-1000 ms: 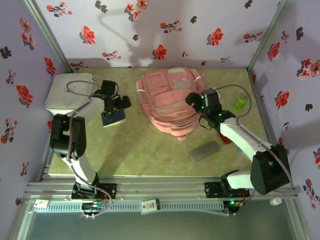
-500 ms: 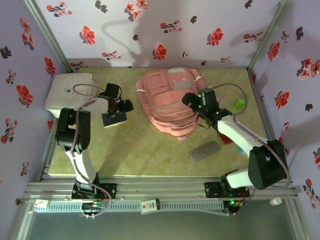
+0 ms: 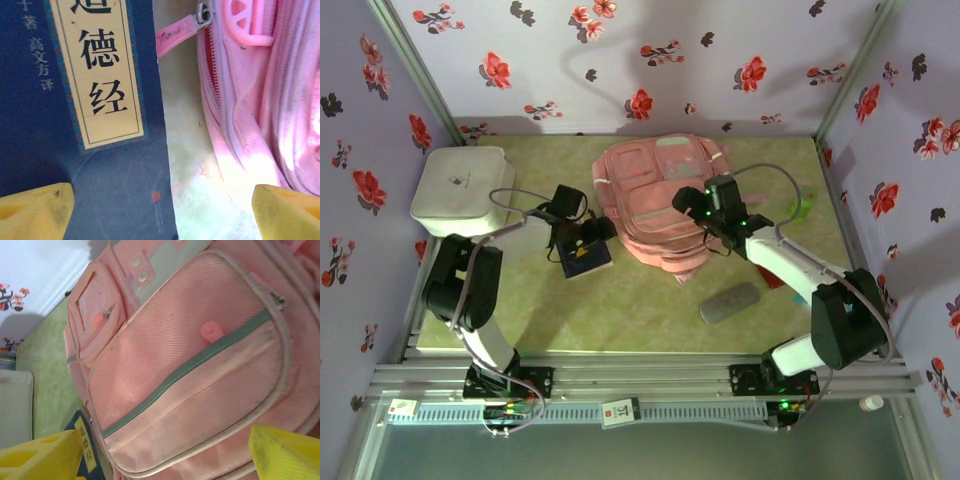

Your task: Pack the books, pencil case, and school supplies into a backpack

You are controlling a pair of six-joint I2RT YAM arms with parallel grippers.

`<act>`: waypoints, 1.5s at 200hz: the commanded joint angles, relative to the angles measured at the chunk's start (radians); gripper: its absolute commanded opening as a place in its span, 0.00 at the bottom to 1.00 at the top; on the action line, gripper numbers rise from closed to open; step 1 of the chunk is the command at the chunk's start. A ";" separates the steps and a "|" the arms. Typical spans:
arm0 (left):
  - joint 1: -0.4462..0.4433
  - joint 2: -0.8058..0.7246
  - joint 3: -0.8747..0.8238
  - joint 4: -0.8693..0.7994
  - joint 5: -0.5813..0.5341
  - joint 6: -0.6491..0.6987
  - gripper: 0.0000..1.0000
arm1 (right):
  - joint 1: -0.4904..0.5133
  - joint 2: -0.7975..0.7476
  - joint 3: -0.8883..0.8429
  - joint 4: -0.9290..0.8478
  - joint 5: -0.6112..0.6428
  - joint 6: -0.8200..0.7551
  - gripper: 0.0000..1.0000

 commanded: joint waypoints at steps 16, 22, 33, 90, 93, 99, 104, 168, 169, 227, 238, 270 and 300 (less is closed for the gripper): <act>0.096 -0.124 0.023 -0.114 -0.036 0.027 1.00 | 0.094 0.063 0.093 -0.032 0.003 -0.086 0.85; 0.113 -0.136 0.016 -0.126 -0.059 0.038 1.00 | 0.114 0.080 0.109 -0.038 0.006 -0.097 0.85; 0.143 -0.157 -0.002 -0.142 -0.082 0.048 1.00 | 0.150 0.116 0.138 -0.047 0.008 -0.117 0.84; 0.234 -0.215 -0.127 -0.111 -0.094 0.052 0.99 | 0.337 0.360 0.385 -0.165 0.011 -0.238 0.72; 0.234 -0.216 -0.130 -0.110 -0.094 0.053 0.99 | 0.344 0.375 0.398 -0.170 0.009 -0.244 0.70; 0.234 -0.217 -0.138 -0.107 -0.091 0.055 0.99 | 0.357 0.404 0.425 -0.181 0.007 -0.254 0.67; 0.234 -0.217 -0.143 -0.105 -0.090 0.055 0.98 | 0.366 0.429 0.445 -0.191 0.006 -0.258 0.65; 0.236 -0.176 -0.190 -0.060 -0.023 0.059 0.87 | 0.405 0.641 0.617 -0.248 0.016 -0.289 0.47; 0.236 -0.175 -0.191 -0.059 -0.021 0.059 0.87 | 0.404 0.645 0.622 -0.252 0.017 -0.290 0.47; 0.234 -0.111 -0.188 -0.045 0.027 0.072 0.75 | 0.404 0.771 0.717 -0.338 0.012 -0.283 0.42; 0.234 -0.104 -0.190 -0.042 0.040 0.077 0.72 | 0.405 0.781 0.718 -0.342 0.015 -0.282 0.41; 0.233 -0.087 -0.189 -0.026 0.083 0.081 0.60 | 0.405 0.807 0.720 -0.358 -0.003 -0.282 0.38; 0.233 -0.075 -0.184 -0.028 0.087 0.082 0.56 | 0.405 0.826 0.714 -0.370 -0.014 -0.277 0.35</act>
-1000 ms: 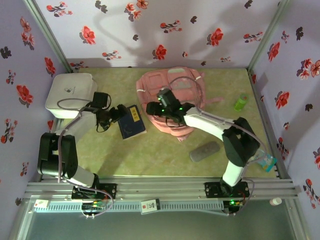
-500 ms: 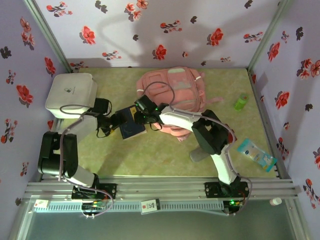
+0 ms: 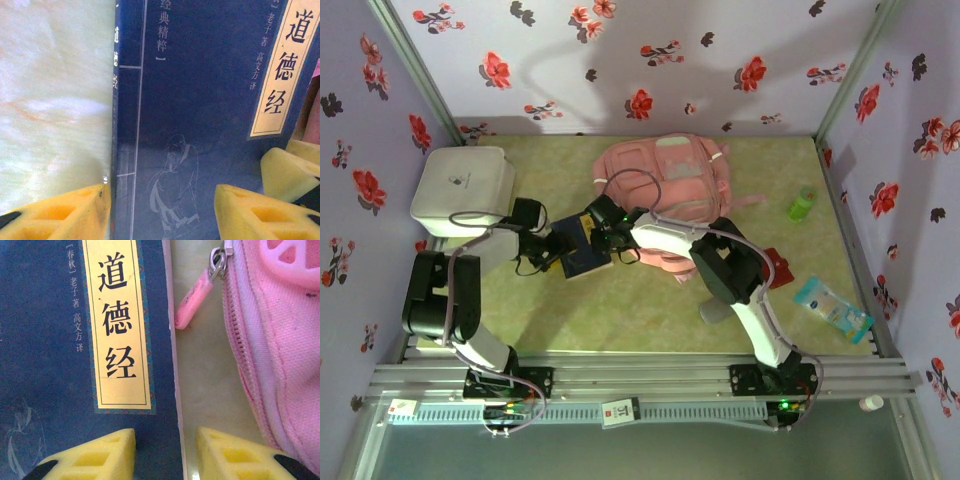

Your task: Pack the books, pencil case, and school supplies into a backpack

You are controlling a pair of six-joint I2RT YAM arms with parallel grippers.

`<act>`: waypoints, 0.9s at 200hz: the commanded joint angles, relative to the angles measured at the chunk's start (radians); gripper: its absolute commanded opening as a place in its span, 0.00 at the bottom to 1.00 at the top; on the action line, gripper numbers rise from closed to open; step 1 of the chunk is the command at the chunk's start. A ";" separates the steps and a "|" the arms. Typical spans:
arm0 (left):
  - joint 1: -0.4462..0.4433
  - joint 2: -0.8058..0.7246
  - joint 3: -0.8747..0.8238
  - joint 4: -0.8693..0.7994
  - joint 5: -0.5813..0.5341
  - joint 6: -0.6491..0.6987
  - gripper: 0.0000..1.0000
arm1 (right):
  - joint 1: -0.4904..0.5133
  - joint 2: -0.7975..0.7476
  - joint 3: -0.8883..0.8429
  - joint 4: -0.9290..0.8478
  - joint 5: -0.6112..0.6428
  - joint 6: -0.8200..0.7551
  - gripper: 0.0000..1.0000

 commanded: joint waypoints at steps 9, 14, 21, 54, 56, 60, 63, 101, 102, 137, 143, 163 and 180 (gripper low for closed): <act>0.002 0.025 -0.001 0.002 0.030 0.024 0.55 | -0.001 0.055 0.011 -0.063 -0.010 0.001 0.34; 0.002 0.027 -0.001 0.000 0.030 0.025 0.56 | 0.000 0.055 0.008 -0.063 -0.010 0.003 0.34; 0.002 0.028 0.000 -0.002 0.030 0.022 0.56 | -0.001 0.057 0.006 -0.065 -0.010 0.004 0.34; 0.001 0.043 0.008 0.005 0.030 0.013 0.58 | -0.003 0.058 -0.007 -0.064 -0.010 0.007 0.34; 0.001 0.043 0.008 0.006 0.030 0.014 0.58 | -0.004 0.058 -0.007 -0.063 -0.010 0.008 0.34; 0.002 0.046 0.009 0.005 0.030 0.015 0.58 | -0.003 0.058 -0.008 -0.064 -0.010 0.008 0.34; 0.002 0.047 0.010 0.005 0.031 0.015 0.58 | -0.004 0.058 -0.008 -0.063 -0.010 0.007 0.34; 0.001 0.041 0.022 0.017 0.077 0.018 0.56 | -0.008 0.058 -0.012 -0.057 -0.018 0.012 0.33; 0.001 0.041 0.023 0.018 0.078 0.019 0.56 | -0.008 0.058 -0.012 -0.056 -0.018 0.012 0.34; 0.007 0.010 0.045 0.035 0.194 0.042 0.54 | -0.014 0.058 -0.021 -0.048 -0.034 0.018 0.32; 0.009 0.000 0.047 0.039 0.214 0.041 0.52 | -0.014 0.056 -0.023 -0.047 -0.038 0.018 0.32; 0.015 -0.046 0.046 0.062 0.278 0.021 0.48 | -0.018 0.046 -0.036 -0.039 -0.045 0.021 0.32; 0.015 -0.077 0.036 0.107 0.329 -0.007 0.45 | -0.023 0.040 -0.048 -0.022 -0.060 0.028 0.31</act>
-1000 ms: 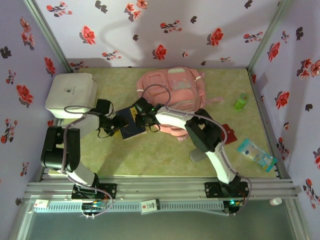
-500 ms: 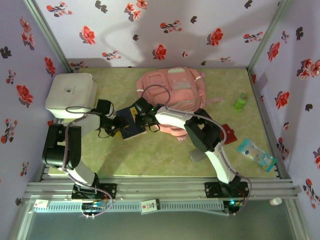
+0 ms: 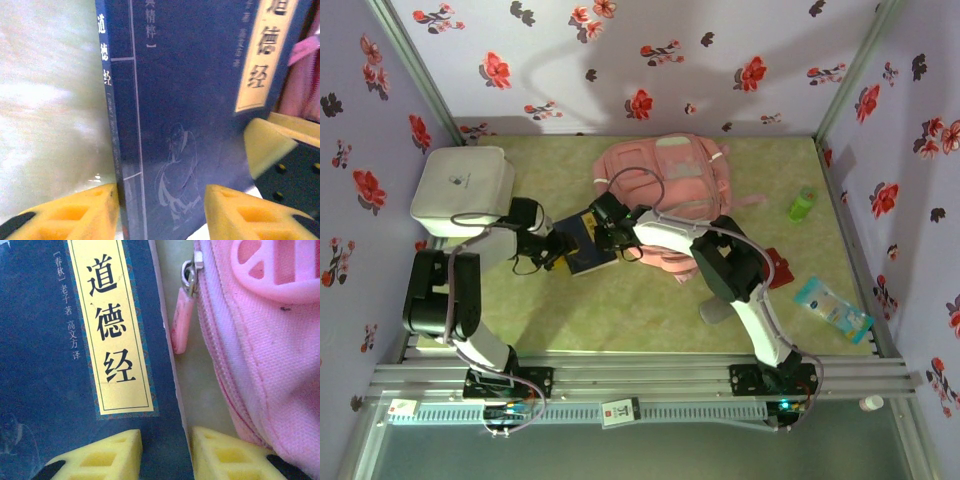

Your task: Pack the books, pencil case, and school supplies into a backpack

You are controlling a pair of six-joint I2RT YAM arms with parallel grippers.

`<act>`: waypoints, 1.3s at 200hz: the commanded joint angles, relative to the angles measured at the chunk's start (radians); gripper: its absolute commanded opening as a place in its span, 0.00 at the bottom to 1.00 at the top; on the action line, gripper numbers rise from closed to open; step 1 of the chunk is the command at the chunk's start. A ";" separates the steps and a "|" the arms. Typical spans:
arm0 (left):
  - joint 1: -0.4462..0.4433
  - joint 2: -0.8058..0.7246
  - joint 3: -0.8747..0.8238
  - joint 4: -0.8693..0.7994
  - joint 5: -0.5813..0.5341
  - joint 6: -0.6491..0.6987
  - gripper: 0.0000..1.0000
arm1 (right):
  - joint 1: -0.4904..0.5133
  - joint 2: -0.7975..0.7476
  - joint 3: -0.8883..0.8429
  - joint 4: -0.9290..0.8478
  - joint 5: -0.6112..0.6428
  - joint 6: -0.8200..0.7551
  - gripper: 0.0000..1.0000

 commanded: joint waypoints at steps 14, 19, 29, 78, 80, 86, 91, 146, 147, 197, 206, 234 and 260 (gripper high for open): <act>-0.007 -0.079 0.025 0.142 0.210 -0.047 0.44 | -0.005 0.031 -0.053 -0.016 -0.052 0.031 0.31; -0.008 -0.076 0.023 0.157 0.219 -0.057 0.43 | -0.005 0.031 -0.055 -0.014 -0.054 0.032 0.30; -0.008 -0.061 0.017 0.199 0.242 -0.078 0.41 | -0.006 0.033 -0.058 -0.011 -0.057 0.033 0.30; -0.008 0.011 0.005 0.265 0.249 -0.142 0.34 | -0.013 0.027 -0.075 -0.005 -0.060 0.037 0.29; -0.008 0.014 0.005 0.266 0.249 -0.143 0.34 | -0.013 0.027 -0.076 -0.004 -0.060 0.037 0.29; -0.008 0.018 0.002 0.268 0.249 -0.144 0.33 | -0.013 0.026 -0.077 -0.002 -0.060 0.037 0.29; -0.008 0.022 0.002 0.268 0.247 -0.144 0.32 | -0.012 0.025 -0.077 -0.003 -0.060 0.036 0.29; -0.008 0.023 -0.001 0.219 0.188 -0.121 0.19 | -0.017 0.012 -0.084 0.007 -0.055 0.039 0.30; -0.007 0.022 -0.001 0.216 0.186 -0.121 0.19 | -0.017 0.010 -0.084 0.007 -0.055 0.039 0.30; 0.000 -0.063 0.036 0.095 0.090 -0.058 0.00 | -0.031 -0.185 -0.128 0.095 -0.068 0.037 0.41; 0.002 -0.091 0.041 0.082 0.075 -0.052 0.00 | -0.038 -0.248 -0.170 0.148 -0.076 0.040 0.47; 0.002 -0.195 0.053 0.084 0.029 -0.050 0.00 | -0.069 -0.403 -0.319 0.289 -0.097 0.066 0.56; -0.010 -0.259 0.093 0.127 0.025 -0.055 0.00 | -0.144 -0.488 -0.442 0.475 -0.255 0.203 0.58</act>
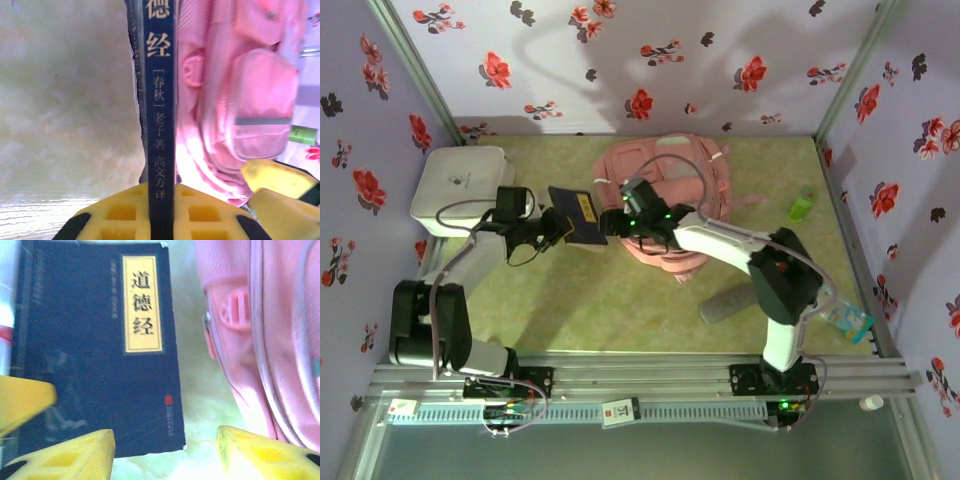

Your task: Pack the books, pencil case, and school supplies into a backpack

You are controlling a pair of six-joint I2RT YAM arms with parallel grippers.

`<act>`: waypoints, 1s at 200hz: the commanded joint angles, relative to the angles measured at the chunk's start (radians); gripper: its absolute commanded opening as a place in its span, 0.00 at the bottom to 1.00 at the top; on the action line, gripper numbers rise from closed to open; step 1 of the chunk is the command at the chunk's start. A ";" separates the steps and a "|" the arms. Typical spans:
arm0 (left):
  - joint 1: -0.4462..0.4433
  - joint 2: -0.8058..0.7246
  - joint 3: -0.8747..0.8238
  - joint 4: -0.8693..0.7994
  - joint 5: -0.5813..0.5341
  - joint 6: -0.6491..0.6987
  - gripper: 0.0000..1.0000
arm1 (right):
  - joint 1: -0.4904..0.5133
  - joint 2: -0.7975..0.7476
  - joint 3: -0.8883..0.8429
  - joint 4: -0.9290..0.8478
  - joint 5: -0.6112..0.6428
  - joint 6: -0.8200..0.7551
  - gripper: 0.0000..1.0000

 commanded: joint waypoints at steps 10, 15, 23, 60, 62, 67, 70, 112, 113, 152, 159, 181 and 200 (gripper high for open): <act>-0.024 -0.077 0.083 0.069 -0.018 0.013 0.00 | -0.094 -0.093 -0.153 0.311 -0.168 0.182 0.60; -0.031 -0.078 0.092 0.091 -0.019 0.002 0.00 | -0.105 -0.106 -0.174 0.349 -0.176 0.205 0.61; -0.043 -0.081 0.104 0.133 -0.017 -0.016 0.00 | -0.119 -0.126 -0.202 0.394 -0.185 0.239 0.64; -0.088 -0.052 0.156 0.360 -0.027 -0.129 0.00 | -0.177 -0.199 -0.308 0.558 -0.197 0.349 0.71; -0.091 -0.050 0.158 0.375 -0.029 -0.136 0.00 | -0.179 -0.201 -0.312 0.565 -0.198 0.352 0.72; -0.096 -0.045 0.160 0.408 -0.033 -0.153 0.00 | -0.186 -0.208 -0.322 0.574 -0.198 0.362 0.72; -0.101 -0.042 0.163 0.422 -0.035 -0.163 0.00 | -0.188 -0.211 -0.325 0.580 -0.198 0.366 0.73; -0.156 0.020 0.207 0.496 -0.063 -0.253 0.00 | -0.208 -0.223 -0.372 0.723 -0.235 0.468 0.84; -0.158 0.021 0.207 0.498 -0.063 -0.255 0.00 | -0.208 -0.223 -0.373 0.728 -0.236 0.472 0.84; -0.190 0.040 0.203 0.526 -0.079 -0.302 0.00 | -0.208 -0.171 -0.395 0.924 -0.245 0.625 0.90; -0.197 0.040 0.202 0.531 -0.083 -0.307 0.00 | -0.208 -0.156 -0.391 0.941 -0.243 0.661 0.90; -0.211 0.046 0.204 0.545 -0.091 -0.319 0.00 | -0.198 -0.109 -0.379 0.980 -0.208 0.817 0.90; -0.212 0.054 0.207 0.561 -0.090 -0.321 0.00 | -0.189 -0.070 -0.362 1.061 -0.196 0.901 0.89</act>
